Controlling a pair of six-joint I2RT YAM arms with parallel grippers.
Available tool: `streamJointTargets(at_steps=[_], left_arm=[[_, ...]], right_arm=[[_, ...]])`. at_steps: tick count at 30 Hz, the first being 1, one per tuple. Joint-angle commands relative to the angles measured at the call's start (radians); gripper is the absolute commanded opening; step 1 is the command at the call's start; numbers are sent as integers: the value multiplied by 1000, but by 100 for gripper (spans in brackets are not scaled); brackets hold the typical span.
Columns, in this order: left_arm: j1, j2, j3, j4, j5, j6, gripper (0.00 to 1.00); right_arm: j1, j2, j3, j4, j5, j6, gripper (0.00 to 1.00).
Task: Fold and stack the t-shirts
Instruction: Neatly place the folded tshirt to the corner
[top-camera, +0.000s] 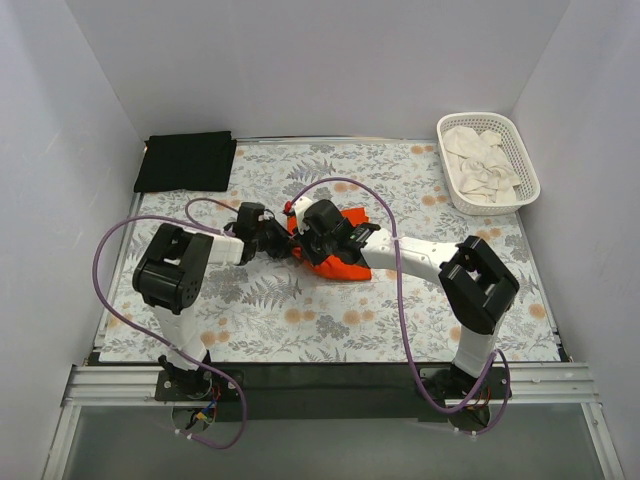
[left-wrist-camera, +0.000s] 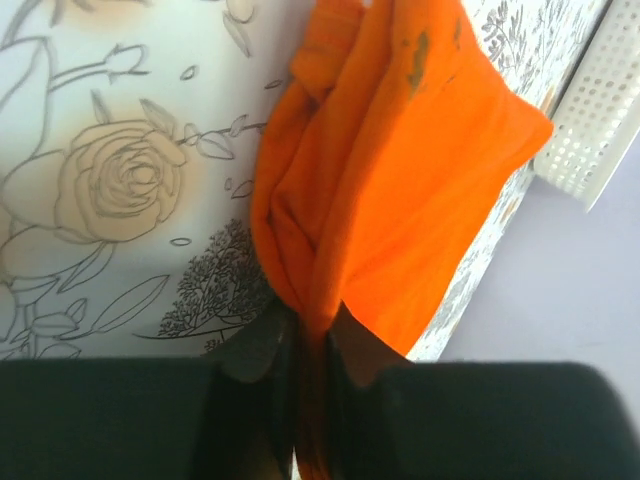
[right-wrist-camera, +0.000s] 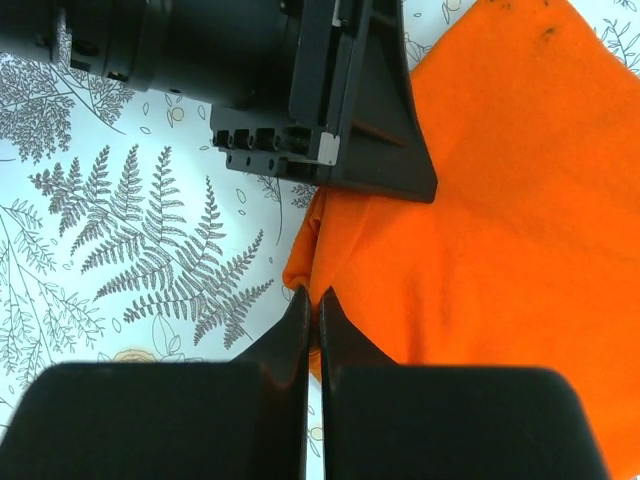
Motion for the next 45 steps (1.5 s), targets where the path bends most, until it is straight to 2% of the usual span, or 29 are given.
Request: streamJointTargets(at_steps=[1, 2, 3, 4, 7, 8, 9, 11, 13, 19, 26, 30, 34, 41, 45], left_arm=[[-4, 16, 28, -45, -76, 129, 10], [-4, 16, 40, -46, -85, 155, 3], [-4, 19, 69, -66, -93, 232, 0], [-4, 22, 93, -82, -104, 269, 0], [-2, 28, 193, -178, -205, 448, 0], [-2, 33, 218, -204, -247, 505, 0], [-1, 37, 251, -248, -328, 594, 0], [5, 66, 351, -312, -418, 680, 0], [16, 112, 449, -364, -510, 801, 0], [51, 238, 678, -428, -738, 1016, 0], [125, 390, 939, -413, -866, 1238, 0], [174, 471, 1083, -408, -886, 1364, 0], [222, 525, 1259, -442, -901, 1426, 0], [313, 566, 1451, -534, -814, 1417, 0], [375, 579, 1457, -542, -751, 1380, 0]], right_arm=[[-1, -18, 17, 40, -38, 5, 3], [-1, -24, 17, 37, -41, 3, 11], [-1, -30, 17, 31, -41, 0, 14], [-1, -41, 10, 25, -29, -3, 17], [-1, -94, -9, -9, 46, -24, 39], [-1, -126, -12, -22, 63, -34, 59], [-3, -143, -18, -42, 80, -41, 67], [-10, -194, -37, -98, 122, -52, 79], [-29, -234, -58, -150, 148, -52, 84], [-81, -360, -158, -246, 189, -48, 86], [-133, -400, -207, -300, 180, -37, 86], [-158, -377, -190, -323, 165, -38, 86], [-182, -340, -155, -358, 120, -40, 86], [-213, -265, -97, -382, 70, -49, 85], [-216, -237, -77, -388, 56, -52, 84]])
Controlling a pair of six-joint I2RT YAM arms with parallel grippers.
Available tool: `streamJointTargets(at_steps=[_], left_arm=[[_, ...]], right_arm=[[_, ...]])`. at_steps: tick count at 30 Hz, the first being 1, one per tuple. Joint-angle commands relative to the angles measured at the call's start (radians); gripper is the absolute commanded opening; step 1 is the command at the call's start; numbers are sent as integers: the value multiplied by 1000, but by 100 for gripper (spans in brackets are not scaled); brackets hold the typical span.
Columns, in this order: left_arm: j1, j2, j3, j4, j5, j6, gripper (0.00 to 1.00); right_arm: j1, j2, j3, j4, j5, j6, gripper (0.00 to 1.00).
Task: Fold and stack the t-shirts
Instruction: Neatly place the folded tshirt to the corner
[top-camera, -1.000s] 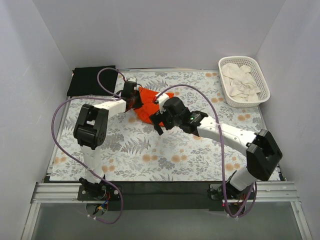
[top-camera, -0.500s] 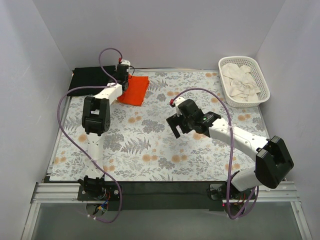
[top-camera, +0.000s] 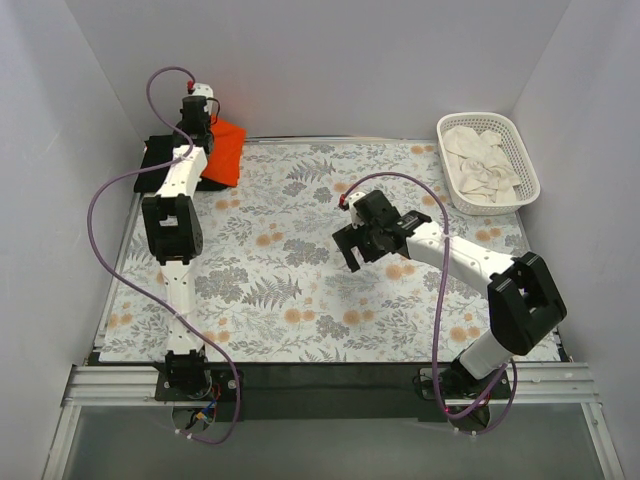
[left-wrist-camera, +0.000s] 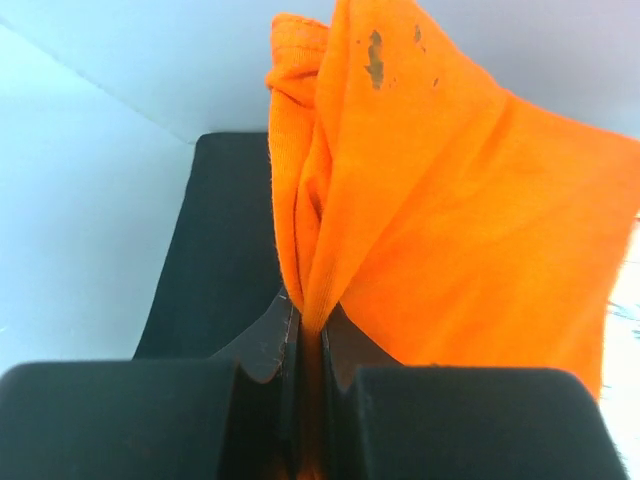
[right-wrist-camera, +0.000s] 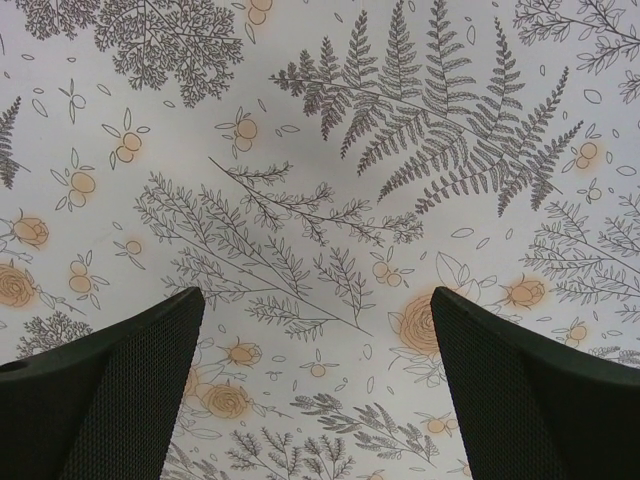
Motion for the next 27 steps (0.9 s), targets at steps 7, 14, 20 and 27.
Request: streamJointTargets(at_steps=[7, 14, 20, 27], left_arm=[[102, 43, 6, 3, 103, 3, 0], [117, 87, -2, 55, 78, 9, 0], [122, 110, 16, 84, 44, 22, 0], [121, 110, 50, 106, -14, 68, 0]], right_arm=[[-8, 24, 60, -35, -39, -14, 84], [-10, 39, 72, -59, -41, -14, 83], [-10, 33, 67, -76, -41, -10, 82], [-10, 28, 77, -87, -45, -4, 82]])
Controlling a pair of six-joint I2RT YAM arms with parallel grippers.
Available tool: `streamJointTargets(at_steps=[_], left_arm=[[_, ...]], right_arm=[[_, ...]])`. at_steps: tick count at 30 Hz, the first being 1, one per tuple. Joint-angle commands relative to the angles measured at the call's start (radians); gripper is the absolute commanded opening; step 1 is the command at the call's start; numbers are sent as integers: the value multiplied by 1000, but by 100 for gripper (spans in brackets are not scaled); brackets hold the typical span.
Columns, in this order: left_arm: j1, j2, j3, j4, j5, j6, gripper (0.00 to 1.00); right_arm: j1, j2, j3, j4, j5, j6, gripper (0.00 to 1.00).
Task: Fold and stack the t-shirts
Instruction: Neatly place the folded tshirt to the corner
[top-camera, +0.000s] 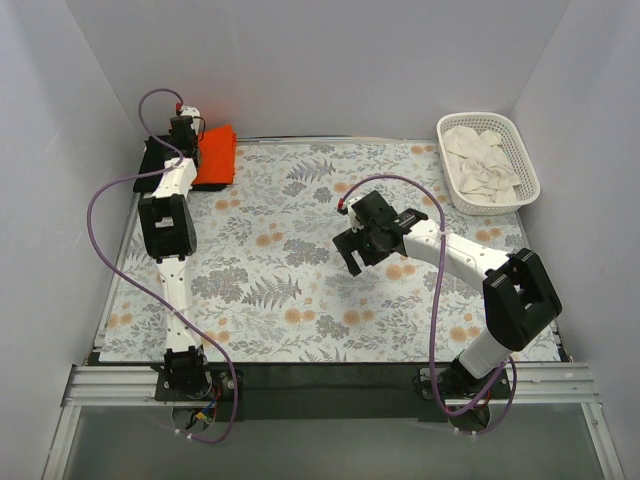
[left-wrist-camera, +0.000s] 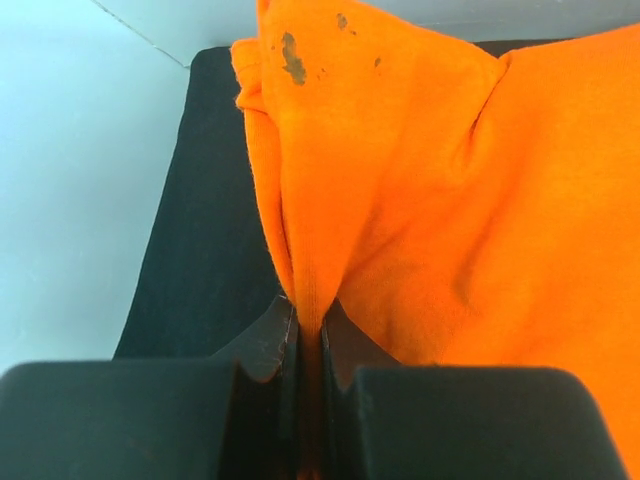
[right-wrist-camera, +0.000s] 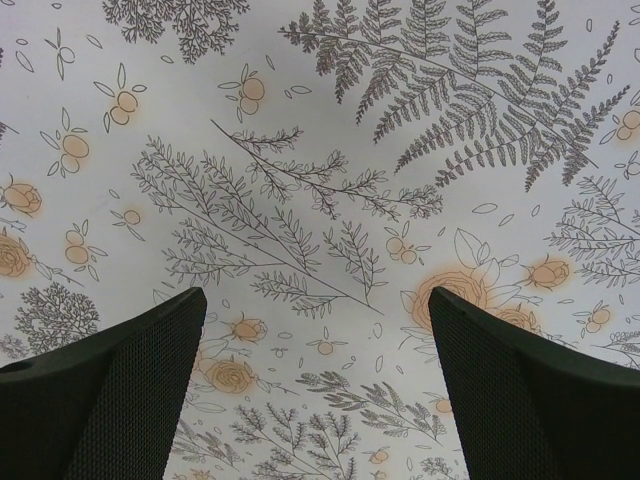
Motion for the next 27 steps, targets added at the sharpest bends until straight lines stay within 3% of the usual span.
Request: streamJointTargets(at_steps=[1, 27], left_arm=[[8, -26, 55, 42, -62, 42, 0], [11, -47, 69, 82, -152, 148, 0]], right_arm=[[-3, -7, 48, -17, -14, -2, 82], [-3, -1, 67, -32, -23, 16, 80]])
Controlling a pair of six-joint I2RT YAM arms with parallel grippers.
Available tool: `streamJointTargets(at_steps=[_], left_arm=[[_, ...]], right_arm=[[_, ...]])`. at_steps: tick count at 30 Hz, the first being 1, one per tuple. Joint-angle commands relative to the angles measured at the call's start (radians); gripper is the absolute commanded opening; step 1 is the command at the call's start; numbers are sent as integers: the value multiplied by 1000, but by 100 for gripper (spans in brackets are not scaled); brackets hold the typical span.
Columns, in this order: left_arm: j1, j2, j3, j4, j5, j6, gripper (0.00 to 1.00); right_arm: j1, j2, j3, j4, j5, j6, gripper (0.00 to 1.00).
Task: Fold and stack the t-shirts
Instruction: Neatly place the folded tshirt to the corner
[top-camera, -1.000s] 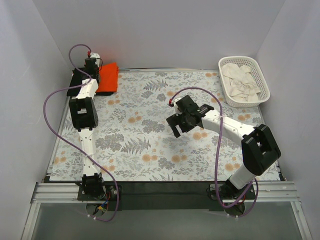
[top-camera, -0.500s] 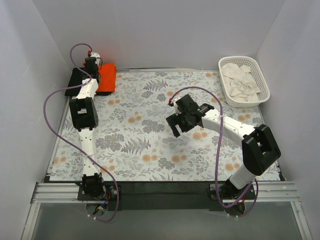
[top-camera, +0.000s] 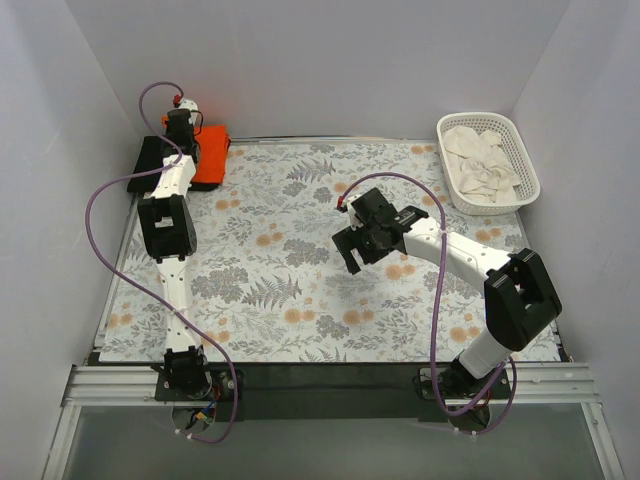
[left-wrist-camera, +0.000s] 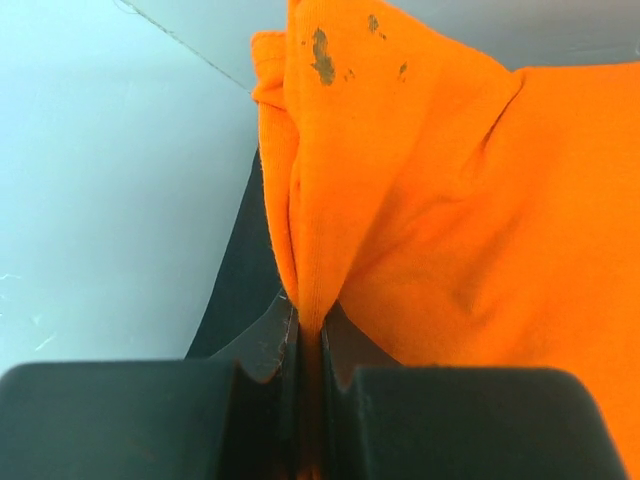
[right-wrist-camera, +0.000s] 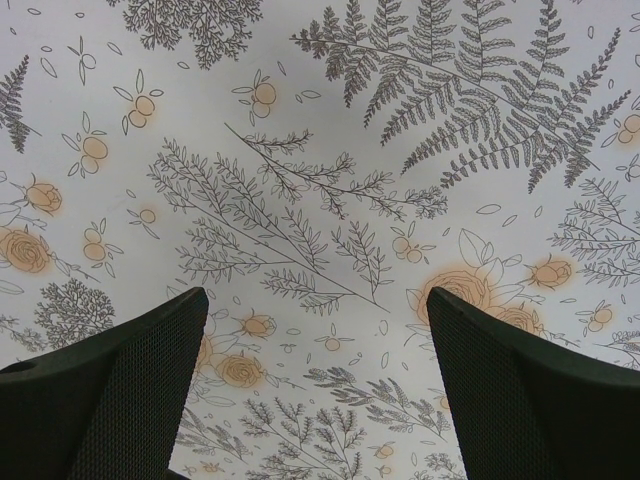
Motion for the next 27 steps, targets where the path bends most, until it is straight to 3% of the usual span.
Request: streamJointTargets(at_steps=[1, 6, 9, 10, 16, 17, 24, 27], left_arm=[[11, -48, 19, 53, -54, 25, 0], [18, -42, 5, 71, -31, 14, 0], [18, -31, -13, 86, -17, -6, 12], [18, -28, -21, 97, -15, -16, 24], [25, -34, -23, 122, -43, -79, 51], [28, -39, -30, 122, -48, -90, 60], [31, -138, -107, 80, -74, -249, 90], [30, -237, -174, 28, -14, -350, 94]], right_arm=[[-3, -1, 40, -5, -7, 8, 80], [-3, -1, 42, -8, -7, 8, 80], [-3, 0, 42, -8, -12, 11, 80], [-3, 2, 42, -8, -15, 11, 80], [-3, 5, 52, -13, -1, 35, 80], [-3, 2, 54, -13, 5, 42, 80], [-23, -26, 66, -14, 89, 123, 80], [-60, -38, 80, -28, 120, 155, 81]])
